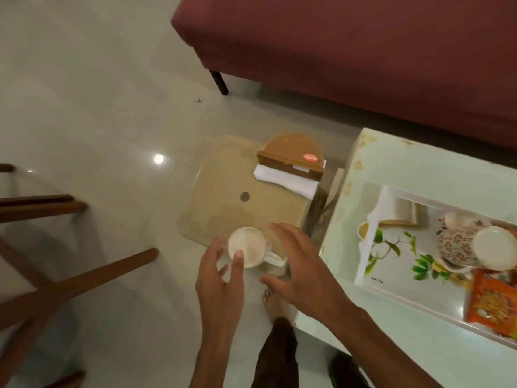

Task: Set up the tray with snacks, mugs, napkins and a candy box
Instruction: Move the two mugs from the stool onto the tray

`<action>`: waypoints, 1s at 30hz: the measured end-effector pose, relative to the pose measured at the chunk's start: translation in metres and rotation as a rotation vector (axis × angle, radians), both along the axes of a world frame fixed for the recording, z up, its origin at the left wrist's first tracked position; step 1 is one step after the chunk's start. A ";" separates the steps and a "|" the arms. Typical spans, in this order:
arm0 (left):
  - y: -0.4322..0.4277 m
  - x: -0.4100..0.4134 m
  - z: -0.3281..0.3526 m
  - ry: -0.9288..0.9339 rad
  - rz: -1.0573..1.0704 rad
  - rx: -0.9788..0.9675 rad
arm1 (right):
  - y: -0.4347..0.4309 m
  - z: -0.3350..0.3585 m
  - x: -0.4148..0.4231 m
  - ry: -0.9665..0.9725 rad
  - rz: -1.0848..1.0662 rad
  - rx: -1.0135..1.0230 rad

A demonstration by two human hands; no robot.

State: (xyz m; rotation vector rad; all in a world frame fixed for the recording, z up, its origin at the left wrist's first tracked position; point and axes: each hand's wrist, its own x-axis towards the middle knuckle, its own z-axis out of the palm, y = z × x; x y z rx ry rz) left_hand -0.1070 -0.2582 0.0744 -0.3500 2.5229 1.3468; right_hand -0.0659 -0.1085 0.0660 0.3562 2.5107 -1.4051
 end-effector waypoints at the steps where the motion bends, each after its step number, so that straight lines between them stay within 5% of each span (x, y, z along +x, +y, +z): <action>1: -0.001 -0.002 -0.005 -0.043 0.004 0.035 | -0.008 -0.006 -0.005 0.006 0.017 0.021; 8: -0.002 -0.006 -0.031 -0.234 0.160 0.159 | -0.036 -0.042 -0.023 -0.016 0.058 0.114; 15: -0.004 -0.006 -0.039 -0.178 0.114 0.083 | -0.039 -0.050 -0.029 0.032 -0.050 0.064; 20: 0.015 -0.006 -0.022 -0.126 -0.034 0.054 | -0.025 -0.031 -0.012 0.026 -0.268 0.027; 30: 0.150 0.057 0.000 -0.167 -0.391 0.335 | 0.082 0.002 0.095 0.053 -0.833 0.164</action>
